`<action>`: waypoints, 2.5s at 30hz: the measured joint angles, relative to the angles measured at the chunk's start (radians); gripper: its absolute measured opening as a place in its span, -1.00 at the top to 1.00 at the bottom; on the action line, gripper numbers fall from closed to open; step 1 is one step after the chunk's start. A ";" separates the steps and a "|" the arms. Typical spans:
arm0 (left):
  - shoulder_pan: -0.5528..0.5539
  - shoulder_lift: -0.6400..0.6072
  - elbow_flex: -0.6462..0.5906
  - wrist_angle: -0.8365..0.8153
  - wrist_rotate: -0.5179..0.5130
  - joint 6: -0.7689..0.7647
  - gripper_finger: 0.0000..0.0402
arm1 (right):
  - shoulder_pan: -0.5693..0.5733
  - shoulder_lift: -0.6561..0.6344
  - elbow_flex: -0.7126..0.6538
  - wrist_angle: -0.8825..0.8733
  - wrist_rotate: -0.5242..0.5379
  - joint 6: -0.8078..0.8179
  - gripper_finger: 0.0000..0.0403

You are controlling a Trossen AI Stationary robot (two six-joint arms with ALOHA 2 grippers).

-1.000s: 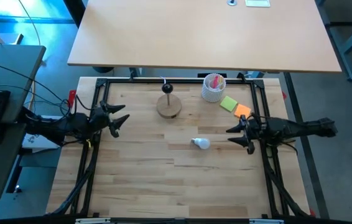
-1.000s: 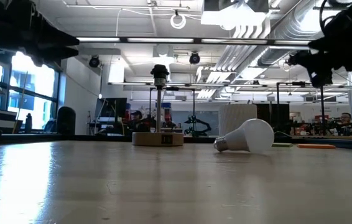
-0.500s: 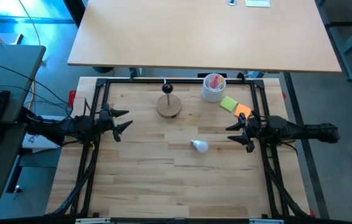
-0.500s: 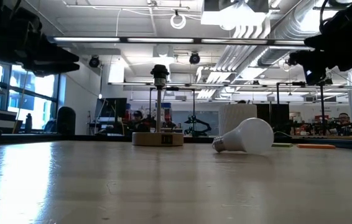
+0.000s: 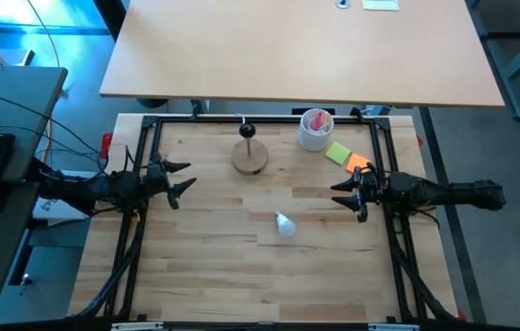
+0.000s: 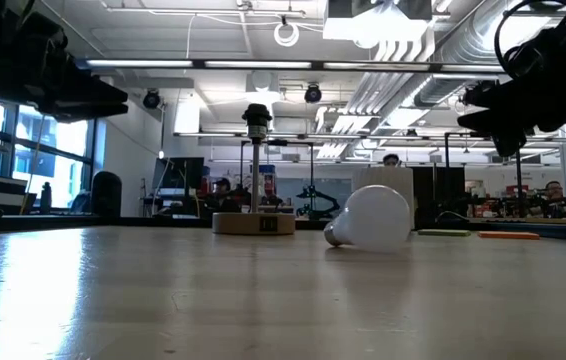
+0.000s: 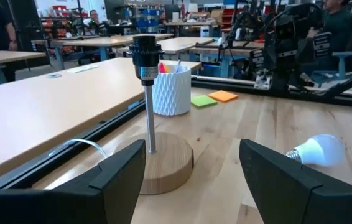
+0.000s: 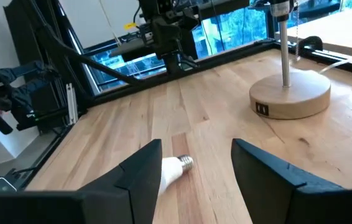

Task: Screw lightbulb
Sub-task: Return to Home Position

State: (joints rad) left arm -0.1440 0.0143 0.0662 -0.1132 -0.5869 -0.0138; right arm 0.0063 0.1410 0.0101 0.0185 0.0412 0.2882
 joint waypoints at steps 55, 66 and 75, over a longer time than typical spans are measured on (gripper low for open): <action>0.061 -0.011 -0.055 0.183 0.007 -0.001 -0.26 | 0.008 -0.134 -0.001 0.007 0.012 0.000 0.06; 0.063 -0.011 -0.054 0.148 0.379 -0.098 -0.26 | 0.007 -0.134 -0.001 0.007 0.012 0.000 0.06; 0.078 -0.011 -0.054 0.118 0.601 -0.138 -0.26 | 0.008 -0.134 -0.002 0.007 0.012 0.000 0.06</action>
State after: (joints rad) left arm -0.0658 0.0035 0.0124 0.0044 0.0144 -0.1521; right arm 0.0139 0.0072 0.0086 0.0257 0.0528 0.2878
